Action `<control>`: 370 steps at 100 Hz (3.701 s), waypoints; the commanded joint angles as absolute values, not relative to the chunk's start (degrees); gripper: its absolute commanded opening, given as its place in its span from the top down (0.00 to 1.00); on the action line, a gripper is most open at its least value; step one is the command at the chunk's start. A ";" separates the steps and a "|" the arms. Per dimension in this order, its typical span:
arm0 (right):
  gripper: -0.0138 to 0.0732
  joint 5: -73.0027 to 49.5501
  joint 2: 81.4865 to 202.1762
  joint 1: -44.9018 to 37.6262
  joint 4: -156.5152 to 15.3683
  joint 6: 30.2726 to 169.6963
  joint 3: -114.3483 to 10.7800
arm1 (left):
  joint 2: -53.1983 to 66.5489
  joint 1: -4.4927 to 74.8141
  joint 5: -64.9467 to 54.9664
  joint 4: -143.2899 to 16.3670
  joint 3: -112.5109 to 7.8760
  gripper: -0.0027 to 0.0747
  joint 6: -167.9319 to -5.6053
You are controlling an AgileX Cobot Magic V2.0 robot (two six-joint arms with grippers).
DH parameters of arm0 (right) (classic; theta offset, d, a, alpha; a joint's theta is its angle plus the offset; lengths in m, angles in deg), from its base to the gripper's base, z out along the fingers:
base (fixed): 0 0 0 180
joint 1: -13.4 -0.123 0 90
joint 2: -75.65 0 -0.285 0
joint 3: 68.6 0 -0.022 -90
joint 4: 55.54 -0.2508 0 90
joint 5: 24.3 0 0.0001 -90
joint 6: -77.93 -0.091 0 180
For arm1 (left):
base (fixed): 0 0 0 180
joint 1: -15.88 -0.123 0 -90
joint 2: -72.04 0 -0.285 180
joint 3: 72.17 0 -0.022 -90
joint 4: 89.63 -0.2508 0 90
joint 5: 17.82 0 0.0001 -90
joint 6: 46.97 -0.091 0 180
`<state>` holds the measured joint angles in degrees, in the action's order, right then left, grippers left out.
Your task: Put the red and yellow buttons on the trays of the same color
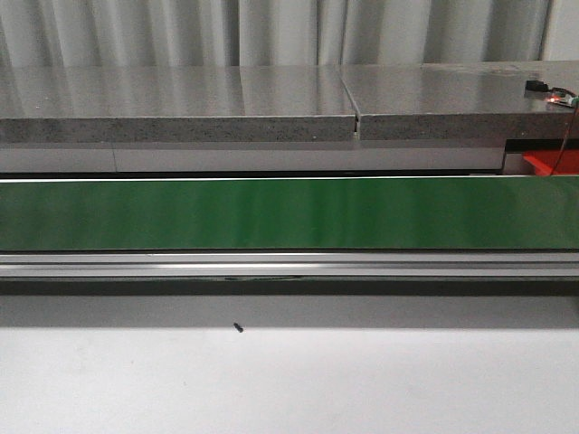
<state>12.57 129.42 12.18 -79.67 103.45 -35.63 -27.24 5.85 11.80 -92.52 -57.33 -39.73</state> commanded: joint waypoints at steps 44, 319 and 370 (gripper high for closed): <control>0.97 8.86 128.85 12.09 -80.58 103.89 -37.14 | -19.68 6.95 11.35 -91.37 -62.82 0.19 -39.98; 0.97 8.86 128.85 12.09 -80.58 103.89 -37.14 | -39.16 -16.66 17.78 -87.50 -81.54 0.98 -43.09; 0.97 8.86 128.85 12.09 -80.58 103.89 -37.14 | -23.70 -3.22 24.36 -86.06 -75.34 0.98 -45.16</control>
<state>12.57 129.42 12.18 -79.67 103.45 -35.63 -27.34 -5.71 26.48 -86.71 -75.74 -45.07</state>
